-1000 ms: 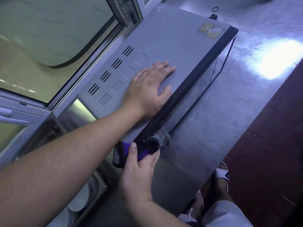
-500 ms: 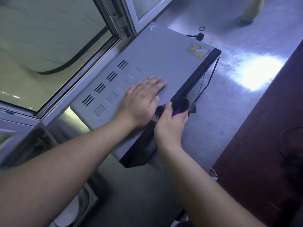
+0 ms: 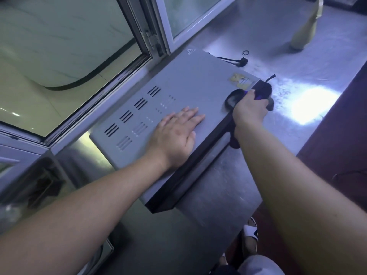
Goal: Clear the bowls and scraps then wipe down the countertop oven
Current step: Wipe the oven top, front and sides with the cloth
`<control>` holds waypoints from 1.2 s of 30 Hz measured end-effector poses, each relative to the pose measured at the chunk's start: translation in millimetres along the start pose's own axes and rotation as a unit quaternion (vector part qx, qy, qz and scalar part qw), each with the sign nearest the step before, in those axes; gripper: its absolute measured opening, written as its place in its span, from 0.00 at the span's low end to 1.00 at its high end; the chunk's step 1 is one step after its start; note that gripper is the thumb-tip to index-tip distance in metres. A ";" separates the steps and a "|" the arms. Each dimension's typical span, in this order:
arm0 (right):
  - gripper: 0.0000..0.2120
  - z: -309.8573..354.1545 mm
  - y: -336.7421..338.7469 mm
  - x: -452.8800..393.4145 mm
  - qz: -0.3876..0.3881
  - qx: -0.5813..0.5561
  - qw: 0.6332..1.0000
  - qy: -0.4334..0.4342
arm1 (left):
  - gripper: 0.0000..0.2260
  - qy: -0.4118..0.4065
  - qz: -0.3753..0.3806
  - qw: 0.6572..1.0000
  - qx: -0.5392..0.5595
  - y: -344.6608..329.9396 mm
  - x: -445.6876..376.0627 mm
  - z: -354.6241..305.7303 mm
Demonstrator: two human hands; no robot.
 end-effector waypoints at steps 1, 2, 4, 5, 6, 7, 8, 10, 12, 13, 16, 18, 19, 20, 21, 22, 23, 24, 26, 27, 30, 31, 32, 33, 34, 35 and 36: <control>0.31 3.6 1.6 -6.0 -0.002 -0.001 1.000 -0.002 | 0.25 0.001 0.001 1.000 0.001 -0.2 0.3 -0.1; 0.31 7.5 3.2 -11.1 -0.002 0.000 1.000 -0.006 | 0.25 0.002 0.000 1.000 0.002 -0.6 0.6 0.0; 0.32 14.1 5.3 -20.6 -0.004 -0.001 1.000 -0.024 | 0.25 0.001 -0.002 1.000 -0.002 -0.8 0.6 0.5; 0.33 16.9 6.7 -23.1 -0.003 -0.008 0.999 -0.035 | 0.25 0.001 -0.002 1.000 -0.004 -1.0 0.8 0.9; 0.34 18.4 7.2 -26.3 -0.001 -0.014 0.999 -0.046 | 0.25 0.003 0.000 1.000 -0.004 -1.3 0.8 1.6; 0.35 19.1 8.4 -28.1 -0.001 -0.017 0.998 -0.055 | 0.25 0.006 0.003 1.000 -0.004 -1.6 0.7 2.2; 0.35 19.0 9.7 -30.0 -0.002 -0.019 0.998 -0.061 | 0.26 0.007 0.006 1.000 -0.001 -1.6 0.6 2.1; 0.33 20.1 13.0 -35.3 0.003 -0.019 0.998 -0.059 | 0.25 0.009 0.007 1.000 0.006 -1.0 0.2 1.3; 0.31 23.4 17.9 -38.3 0.016 -0.016 0.998 -0.058 | 0.25 0.012 0.009 1.000 0.008 -0.8 0.2 2.0; 0.29 24.0 21.3 -39.7 0.033 -0.022 0.997 -0.068 | 0.25 0.013 0.013 1.000 0.006 -1.2 0.2 2.8; 0.19 14.7 37.5 -47.4 0.113 -0.025 0.989 -0.087 | 0.26 0.014 0.027 1.000 -0.006 -1.9 0.6 4.6; 0.18 1.5 47.8 -55.0 0.174 -0.005 0.982 -0.076 | 0.26 0.018 0.030 0.999 -0.013 -1.2 0.7 4.6; 0.19 -4.0 53.4 -58.5 0.195 0.000 0.978 -0.073 | 0.26 0.023 0.033 0.999 -0.017 -0.5 1.0 4.5; 0.19 -9.6 59.2 -62.3 0.215 0.000 0.974 -0.077 | 0.26 0.027 0.037 0.999 -0.021 0.0 1.3 4.2; 0.19 -11.9 64.3 -66.4 0.233 0.004 0.969 -0.081 | 0.26 0.031 0.041 0.998 -0.025 0.7 1.1 3.4; 0.18 -14.1 70.0 -71.2 0.248 0.010 0.965 -0.081 | 0.26 0.036 0.047 0.998 -0.027 0.9 0.9 2.6; 0.17 -14.1 76.7 -75.1 0.261 0.018 0.962 -0.075 | 0.26 0.040 0.055 0.997 -0.030 0.6 0.9 1.1; 0.18 -13.2 83.0 -80.4 0.270 0.024 0.960 -0.066 | 0.26 0.046 0.061 0.996 -0.034 0.4 1.1 -0.3; 0.17 -9.1 95.4 -88.2 0.291 0.028 0.955 -0.040 | 0.26 0.056 0.068 0.995 -0.053 0.2 2.0 -3.0; 0.15 -5.6 100.1 -93.1 0.303 0.025 0.952 -0.026 | 0.26 0.064 0.070 0.993 -0.066 0.2 1.9 -4.8; 0.15 5.8 112.8 -101.3 0.338 0.016 0.941 -0.019 | 0.27 0.108 0.066 0.988 -0.087 2.1 -2.5 -15.1; 0.17 8.5 115.8 -103.9 0.345 0.013 0.938 -0.027 | 0.29 0.128 0.063 0.986 -0.086 2.7 -5.3 -21.2; 0.18 10.5 117.7 -106.7 0.350 0.006 0.936 -0.035 | 0.30 0.148 0.058 0.984 -0.083 2.6 -8.3 -28.0; 0.19 12.1 118.8 -111.3 0.349 0.000 0.936 -0.041 | 0.31 0.168 0.050 0.981 -0.080 2.0 -11.1 -35.0; 0.19 15.9 119.8 -113.3 0.346 -0.004 0.937 -0.038 | 0.32 0.187 0.039 0.979 -0.074 1.4 -13.7 -41.8; 0.17 20.1 120.6 -114.5 0.344 -0.006 0.938 -0.035 | 0.32 0.209 0.030 0.975 -0.069 0.9 -15.6 -47.9; 0.16 25.3 121.6 -112.1 0.342 -0.005 0.939 -0.030 | 0.30 0.230 0.021 0.971 -0.065 0.1 -16.6 -52.5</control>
Point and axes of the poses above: each hand's wrist, its own x-axis away from the middle knuckle, its own y-axis out of the back of the hand, z = x × y, the point moved 6 cm from there along -x, towards the middle knuckle, and after that the axes turned 5 degrees about x, right-handed, at the moved point
